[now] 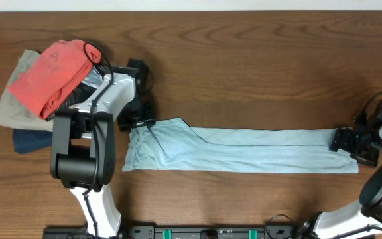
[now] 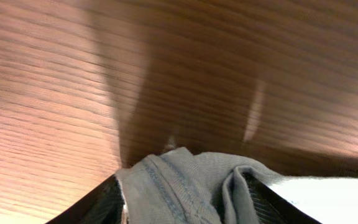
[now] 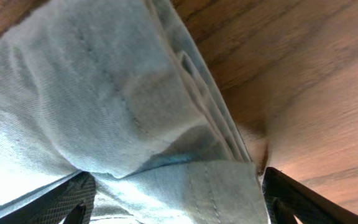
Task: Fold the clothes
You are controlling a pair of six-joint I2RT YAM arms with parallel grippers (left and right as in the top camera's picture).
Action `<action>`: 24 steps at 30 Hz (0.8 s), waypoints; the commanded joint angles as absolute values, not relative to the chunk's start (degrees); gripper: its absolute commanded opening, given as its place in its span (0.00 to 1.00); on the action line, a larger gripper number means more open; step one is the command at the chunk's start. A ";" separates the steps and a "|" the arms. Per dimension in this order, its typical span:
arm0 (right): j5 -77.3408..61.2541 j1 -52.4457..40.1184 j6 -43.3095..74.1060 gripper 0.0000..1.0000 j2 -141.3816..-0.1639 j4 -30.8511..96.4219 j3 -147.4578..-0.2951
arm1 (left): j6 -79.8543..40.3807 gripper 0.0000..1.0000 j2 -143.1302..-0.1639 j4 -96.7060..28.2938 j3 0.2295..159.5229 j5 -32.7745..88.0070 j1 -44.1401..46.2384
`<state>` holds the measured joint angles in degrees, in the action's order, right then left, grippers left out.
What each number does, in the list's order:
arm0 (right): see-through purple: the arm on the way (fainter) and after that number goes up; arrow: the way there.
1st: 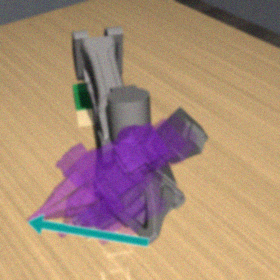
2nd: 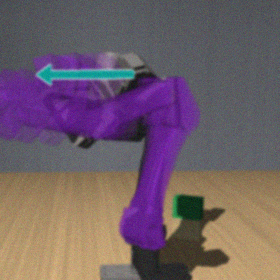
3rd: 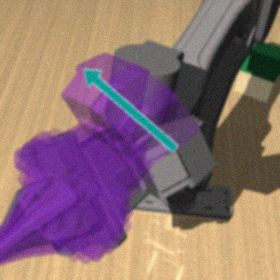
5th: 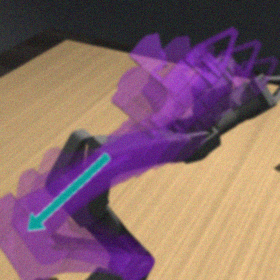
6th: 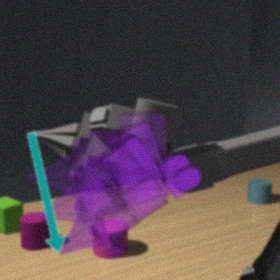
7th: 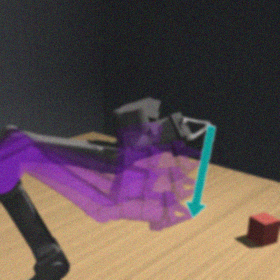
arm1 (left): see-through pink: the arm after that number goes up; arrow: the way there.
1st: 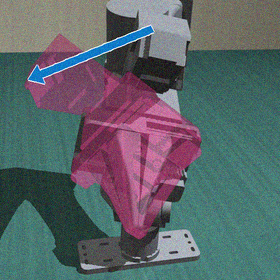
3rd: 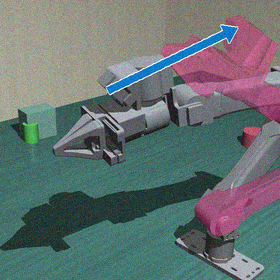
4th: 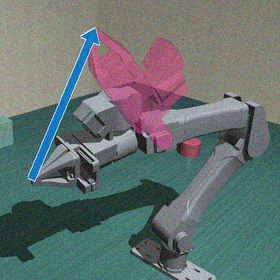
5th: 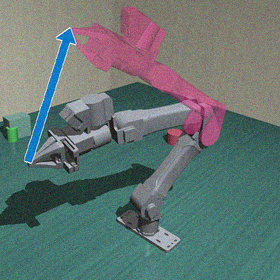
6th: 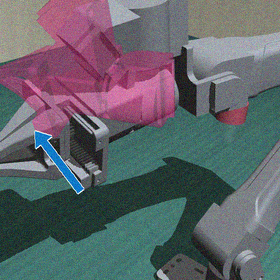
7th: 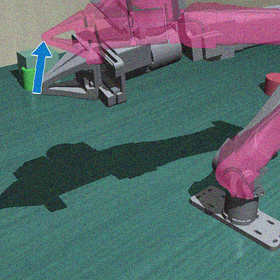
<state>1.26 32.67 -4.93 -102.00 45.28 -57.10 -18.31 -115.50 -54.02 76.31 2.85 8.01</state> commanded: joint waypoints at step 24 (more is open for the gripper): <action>0.23 33.43 -4.75 0.84 -102.78 43.07 -55.42 | -16.82 0.74 -108.18 -48.34 81.19 7.07 18.57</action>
<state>-0.30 32.67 -5.04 -101.93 43.70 -56.75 -17.56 -105.65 -49.01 81.41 5.69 16.16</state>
